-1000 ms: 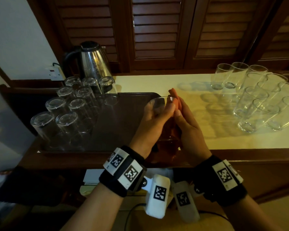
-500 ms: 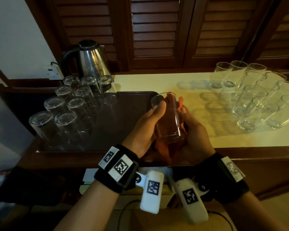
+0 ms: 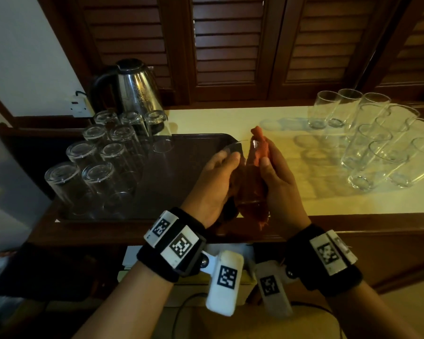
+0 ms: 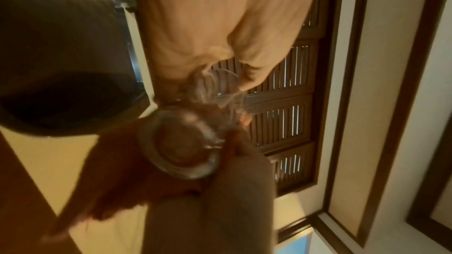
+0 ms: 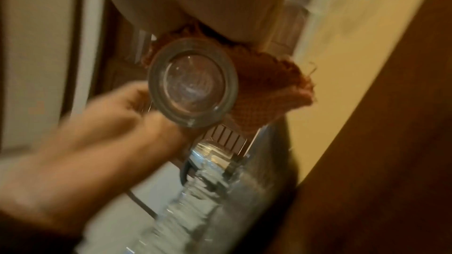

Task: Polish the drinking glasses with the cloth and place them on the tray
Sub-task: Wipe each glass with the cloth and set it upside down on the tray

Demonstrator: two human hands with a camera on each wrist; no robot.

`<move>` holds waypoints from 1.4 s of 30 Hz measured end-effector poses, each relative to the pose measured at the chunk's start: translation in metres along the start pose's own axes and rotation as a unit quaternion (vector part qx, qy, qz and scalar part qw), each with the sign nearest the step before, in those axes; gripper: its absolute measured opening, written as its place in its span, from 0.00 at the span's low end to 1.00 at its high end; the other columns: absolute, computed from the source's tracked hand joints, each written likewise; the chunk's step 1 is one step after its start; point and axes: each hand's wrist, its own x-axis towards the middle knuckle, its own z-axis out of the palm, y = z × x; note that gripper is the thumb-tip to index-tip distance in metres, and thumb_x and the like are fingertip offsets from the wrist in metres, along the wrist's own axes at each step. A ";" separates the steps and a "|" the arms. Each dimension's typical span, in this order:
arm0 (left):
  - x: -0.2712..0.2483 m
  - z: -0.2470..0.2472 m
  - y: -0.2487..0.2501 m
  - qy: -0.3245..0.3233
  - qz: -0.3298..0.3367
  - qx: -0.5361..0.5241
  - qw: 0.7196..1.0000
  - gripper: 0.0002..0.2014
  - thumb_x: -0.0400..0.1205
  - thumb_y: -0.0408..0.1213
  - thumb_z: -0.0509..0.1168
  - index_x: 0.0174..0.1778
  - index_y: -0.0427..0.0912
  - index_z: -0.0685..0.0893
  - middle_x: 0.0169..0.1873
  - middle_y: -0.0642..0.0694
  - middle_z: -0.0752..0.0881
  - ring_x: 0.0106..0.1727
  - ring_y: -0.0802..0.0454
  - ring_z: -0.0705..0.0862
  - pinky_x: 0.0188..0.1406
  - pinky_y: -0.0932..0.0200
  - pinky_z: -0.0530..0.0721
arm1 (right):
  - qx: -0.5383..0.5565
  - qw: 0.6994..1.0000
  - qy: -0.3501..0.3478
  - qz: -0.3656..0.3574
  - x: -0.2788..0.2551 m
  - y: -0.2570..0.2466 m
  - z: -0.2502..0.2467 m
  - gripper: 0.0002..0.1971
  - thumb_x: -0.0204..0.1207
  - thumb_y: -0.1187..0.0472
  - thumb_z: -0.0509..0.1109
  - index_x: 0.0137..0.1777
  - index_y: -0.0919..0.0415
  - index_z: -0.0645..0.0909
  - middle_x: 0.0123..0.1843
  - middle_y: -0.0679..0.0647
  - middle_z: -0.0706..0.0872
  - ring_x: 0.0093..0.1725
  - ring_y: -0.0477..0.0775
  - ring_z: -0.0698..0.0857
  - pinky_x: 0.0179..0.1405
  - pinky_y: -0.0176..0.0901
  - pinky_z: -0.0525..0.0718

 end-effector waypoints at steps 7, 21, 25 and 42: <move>-0.007 0.011 -0.006 0.004 0.026 0.019 0.999 0.12 0.84 0.48 0.68 0.56 0.45 0.88 0.45 0.46 0.93 0.46 0.52 0.91 0.46 0.58 0.90 | 0.147 0.983 -0.014 0.107 -0.008 0.005 0.004 0.21 0.90 0.55 0.55 0.80 0.53 0.75 0.70 0.57 0.86 0.69 0.57 0.86 0.62 0.51 0.86; -0.005 -0.015 0.003 0.023 0.037 -0.018 0.999 0.37 0.69 0.39 0.78 0.75 0.39 0.75 0.55 0.46 0.92 0.58 0.53 0.90 0.62 0.53 0.84 | 0.290 0.940 0.044 0.176 -0.013 -0.009 -0.015 0.22 0.89 0.49 0.54 0.68 0.52 0.88 0.66 0.62 0.89 0.61 0.61 0.89 0.60 0.56 0.87; -0.003 -0.016 -0.007 0.009 0.085 0.031 0.996 0.41 0.62 0.29 0.83 0.71 0.41 0.75 0.56 0.41 0.91 0.60 0.47 0.89 0.58 0.53 0.88 | 0.205 0.964 0.097 0.137 -0.005 -0.001 -0.006 0.18 0.84 0.48 0.67 0.71 0.49 0.83 0.67 0.64 0.88 0.67 0.67 0.85 0.71 0.68 0.78; 0.008 -0.015 -0.009 0.056 0.204 0.153 0.965 0.34 0.61 0.33 0.82 0.63 0.45 0.79 0.52 0.49 0.91 0.58 0.54 0.90 0.56 0.55 0.89 | 0.162 0.968 0.093 0.170 0.014 0.001 -0.009 0.19 0.91 0.57 0.53 0.72 0.51 0.82 0.63 0.59 0.91 0.55 0.56 0.91 0.51 0.48 0.89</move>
